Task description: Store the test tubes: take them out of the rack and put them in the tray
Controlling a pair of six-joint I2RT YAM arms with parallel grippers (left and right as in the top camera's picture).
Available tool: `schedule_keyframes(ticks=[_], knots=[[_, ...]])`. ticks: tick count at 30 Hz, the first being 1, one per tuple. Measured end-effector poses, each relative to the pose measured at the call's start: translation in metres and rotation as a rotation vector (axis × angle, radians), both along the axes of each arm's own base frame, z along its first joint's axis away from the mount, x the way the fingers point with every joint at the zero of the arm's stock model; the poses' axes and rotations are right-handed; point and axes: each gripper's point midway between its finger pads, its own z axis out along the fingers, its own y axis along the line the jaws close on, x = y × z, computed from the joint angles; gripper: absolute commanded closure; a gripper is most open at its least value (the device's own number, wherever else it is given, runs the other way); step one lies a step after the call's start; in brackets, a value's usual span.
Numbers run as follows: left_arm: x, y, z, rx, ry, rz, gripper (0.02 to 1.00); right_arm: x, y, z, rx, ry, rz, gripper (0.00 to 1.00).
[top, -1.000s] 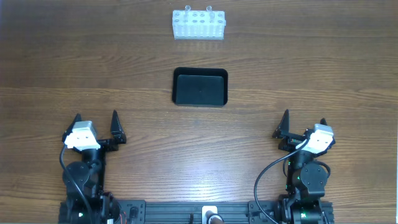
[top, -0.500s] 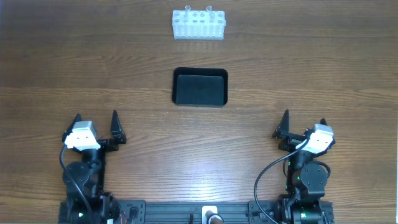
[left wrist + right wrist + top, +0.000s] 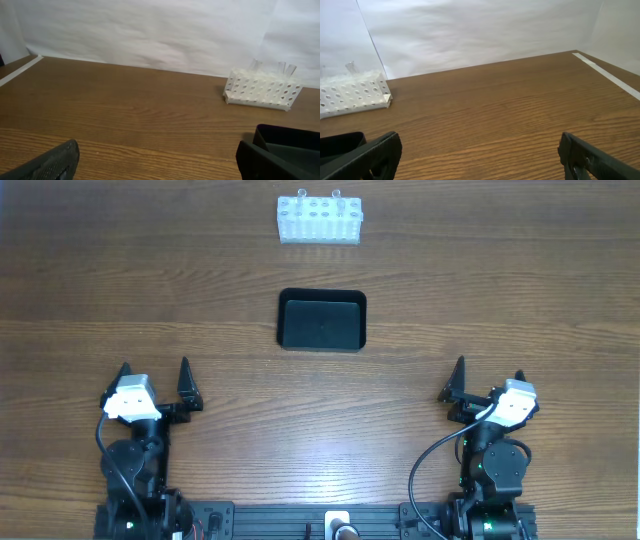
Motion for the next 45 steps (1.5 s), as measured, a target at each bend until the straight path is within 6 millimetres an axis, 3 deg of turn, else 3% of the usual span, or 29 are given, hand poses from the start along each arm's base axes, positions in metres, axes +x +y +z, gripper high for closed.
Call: schedule_keyframes(ticks=[31, 35, 39, 45], knots=[[0.000, 0.000, 0.003, -0.001, 0.014, 0.001, 0.023, 0.000, 0.000, 0.000, 0.000, 0.000, 0.000, 0.007], [0.004, 0.000, 0.029, -0.003, 0.042, -0.002, 0.023, 0.000, 0.000, 0.000, 0.000, 0.000, 0.000, 0.009], [0.015, -0.010, 0.077, -0.003, 0.068, -0.041, 0.023, 0.000, 0.000, 0.000, 0.000, 0.000, 0.000, 0.009], [0.045, -0.040, 0.143, 0.000, 0.107, -0.148, 0.020, 0.000, 0.000, 0.000, 0.000, 0.000, 0.000, 0.007]])
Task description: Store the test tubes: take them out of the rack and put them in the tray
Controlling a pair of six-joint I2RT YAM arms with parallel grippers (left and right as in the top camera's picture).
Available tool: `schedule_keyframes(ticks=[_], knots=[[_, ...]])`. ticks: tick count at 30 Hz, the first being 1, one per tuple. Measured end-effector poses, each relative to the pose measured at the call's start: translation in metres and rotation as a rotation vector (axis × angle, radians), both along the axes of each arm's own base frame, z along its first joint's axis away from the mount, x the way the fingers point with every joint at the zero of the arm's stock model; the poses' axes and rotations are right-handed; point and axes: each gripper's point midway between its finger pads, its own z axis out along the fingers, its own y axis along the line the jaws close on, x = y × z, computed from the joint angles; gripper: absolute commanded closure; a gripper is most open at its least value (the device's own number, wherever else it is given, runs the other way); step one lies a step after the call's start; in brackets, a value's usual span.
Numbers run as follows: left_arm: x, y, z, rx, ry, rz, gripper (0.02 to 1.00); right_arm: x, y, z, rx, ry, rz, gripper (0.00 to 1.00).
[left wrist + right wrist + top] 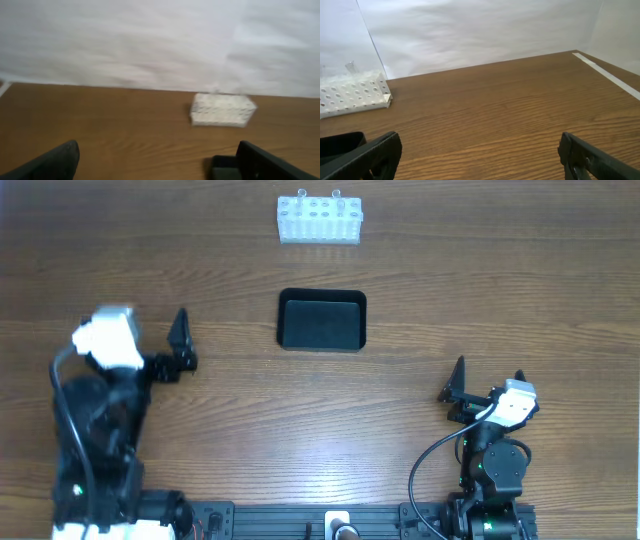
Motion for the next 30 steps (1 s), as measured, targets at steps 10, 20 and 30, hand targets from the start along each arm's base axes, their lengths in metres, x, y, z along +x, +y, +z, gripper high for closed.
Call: schedule_keyframes(ticks=[10, 20, 30], knots=[[0.066, -0.053, 0.033, 0.006, 0.077, -0.142, 0.023, 0.000, 0.000, 0.000, 0.000, 0.000, 0.000, 0.009], [0.149, -0.116, 0.004, -0.080, 0.284, -0.196, 0.023, 0.000, 0.000, 0.000, 0.000, 0.000, 0.000, 0.007], [0.207, -0.161, -0.060, -0.076, 0.465, -0.196, 0.023, 0.000, 0.000, 0.000, 0.000, 0.000, 0.000, 0.009]])
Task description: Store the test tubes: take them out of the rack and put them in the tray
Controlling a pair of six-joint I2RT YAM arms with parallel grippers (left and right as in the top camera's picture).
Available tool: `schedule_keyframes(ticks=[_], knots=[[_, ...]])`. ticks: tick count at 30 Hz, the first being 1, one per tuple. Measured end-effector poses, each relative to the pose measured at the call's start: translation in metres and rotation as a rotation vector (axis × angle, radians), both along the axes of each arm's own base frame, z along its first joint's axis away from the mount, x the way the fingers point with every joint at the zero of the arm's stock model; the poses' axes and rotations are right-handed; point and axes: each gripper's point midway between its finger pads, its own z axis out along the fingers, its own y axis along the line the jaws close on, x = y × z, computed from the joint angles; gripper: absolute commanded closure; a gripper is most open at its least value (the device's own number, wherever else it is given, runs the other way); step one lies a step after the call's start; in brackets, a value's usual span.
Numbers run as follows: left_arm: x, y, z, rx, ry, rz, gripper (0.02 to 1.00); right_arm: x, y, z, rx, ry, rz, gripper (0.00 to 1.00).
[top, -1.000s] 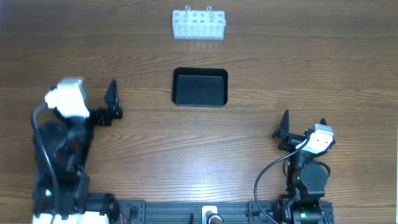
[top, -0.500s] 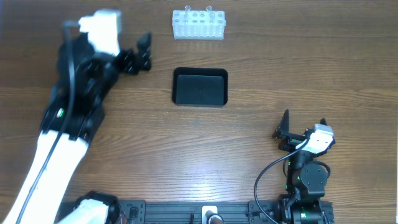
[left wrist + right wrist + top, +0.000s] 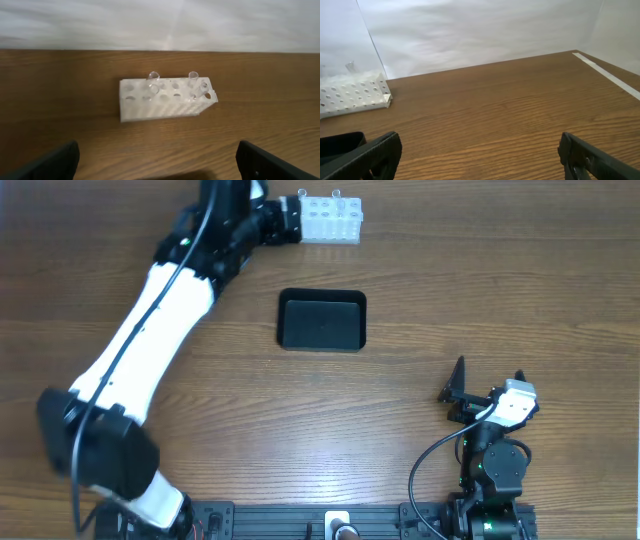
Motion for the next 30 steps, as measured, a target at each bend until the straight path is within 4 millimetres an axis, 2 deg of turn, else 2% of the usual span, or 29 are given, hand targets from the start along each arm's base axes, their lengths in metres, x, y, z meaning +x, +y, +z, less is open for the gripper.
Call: schedule_keyframes(ticks=[8, 17, 26, 30], knots=[[0.043, -0.019, -0.024, 0.010, 0.022, -0.003, 0.025, 0.000, 0.000, 0.000, 0.000, 0.000, 0.000, 0.007], [0.077, -0.031, -0.056, 0.036, 0.075, -0.008, 0.025, 0.000, 0.000, 0.000, 0.000, 0.000, 0.000, 0.009], [0.097, -0.039, -0.080, 0.077, 0.075, -0.038, 0.031, 0.000, 0.000, 0.000, 0.000, 0.000, 0.000, 0.009], [0.100, -0.036, -0.090, 0.104, 0.080, -0.029, 0.031, 0.000, 0.000, 0.000, 0.000, 0.000, 0.000, 0.007]])
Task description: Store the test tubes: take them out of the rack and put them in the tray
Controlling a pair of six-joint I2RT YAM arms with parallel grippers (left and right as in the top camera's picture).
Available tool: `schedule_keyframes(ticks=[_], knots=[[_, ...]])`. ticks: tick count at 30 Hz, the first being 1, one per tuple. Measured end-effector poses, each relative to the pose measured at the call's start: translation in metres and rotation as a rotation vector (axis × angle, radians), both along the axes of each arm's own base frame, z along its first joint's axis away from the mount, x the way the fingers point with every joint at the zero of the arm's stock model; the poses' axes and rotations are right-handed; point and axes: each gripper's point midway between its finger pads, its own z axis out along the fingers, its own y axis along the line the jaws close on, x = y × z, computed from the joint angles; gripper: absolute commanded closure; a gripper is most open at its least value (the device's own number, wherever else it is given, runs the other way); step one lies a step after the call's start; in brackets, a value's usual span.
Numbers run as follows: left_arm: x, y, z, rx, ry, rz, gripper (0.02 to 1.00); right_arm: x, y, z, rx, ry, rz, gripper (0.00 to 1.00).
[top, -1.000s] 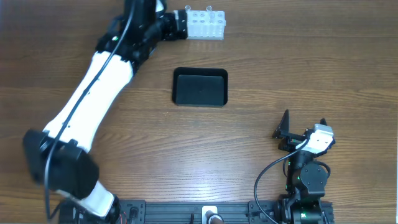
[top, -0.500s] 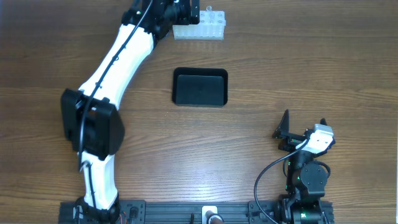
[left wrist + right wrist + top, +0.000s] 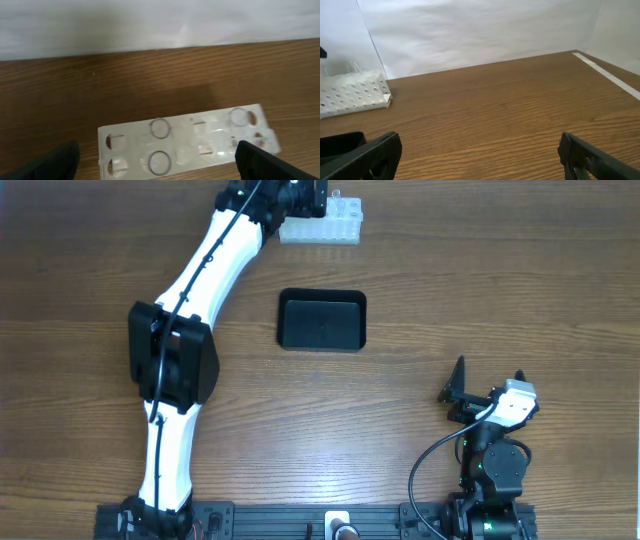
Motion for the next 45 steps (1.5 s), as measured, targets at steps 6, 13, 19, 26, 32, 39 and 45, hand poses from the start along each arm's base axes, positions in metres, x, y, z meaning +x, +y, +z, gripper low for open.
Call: schedule_keyframes(ticks=[6, 13, 19, 26, 32, 39, 45], knots=[[0.002, 0.004, -0.016, 0.033, 0.017, 0.008, 0.049, 0.000, 0.000, 0.000, 0.000, 0.000, 0.000, 0.009], [0.002, 0.004, -0.023, 0.040, 0.027, 0.010, 0.091, 0.000, 0.000, 0.000, 0.000, 0.000, 0.000, 0.009], [0.000, 0.005, -0.033, 0.049, 0.052, 0.010, 0.104, 0.000, 0.000, 0.000, 0.000, 0.000, 0.000, 0.007], [0.000, 0.005, -0.039, 0.054, 0.063, 0.009, 0.176, 0.000, 0.000, 0.000, 0.000, 0.000, 0.000, 0.007], [0.000, 0.005, -0.044, 0.059, 0.070, 0.007, 0.323, 0.000, 0.000, 0.000, 0.000, 0.000, 0.000, 0.009], [-0.001, 0.004, -0.044, 0.061, 0.068, 0.002, 0.485, 0.000, 0.000, 0.000, 0.000, 0.000, 0.000, 0.009], [-0.001, 0.004, -0.044, 0.061, 0.069, 0.003, 0.614, 0.000, 0.000, 0.000, 0.000, 0.000, 0.000, 0.009]])
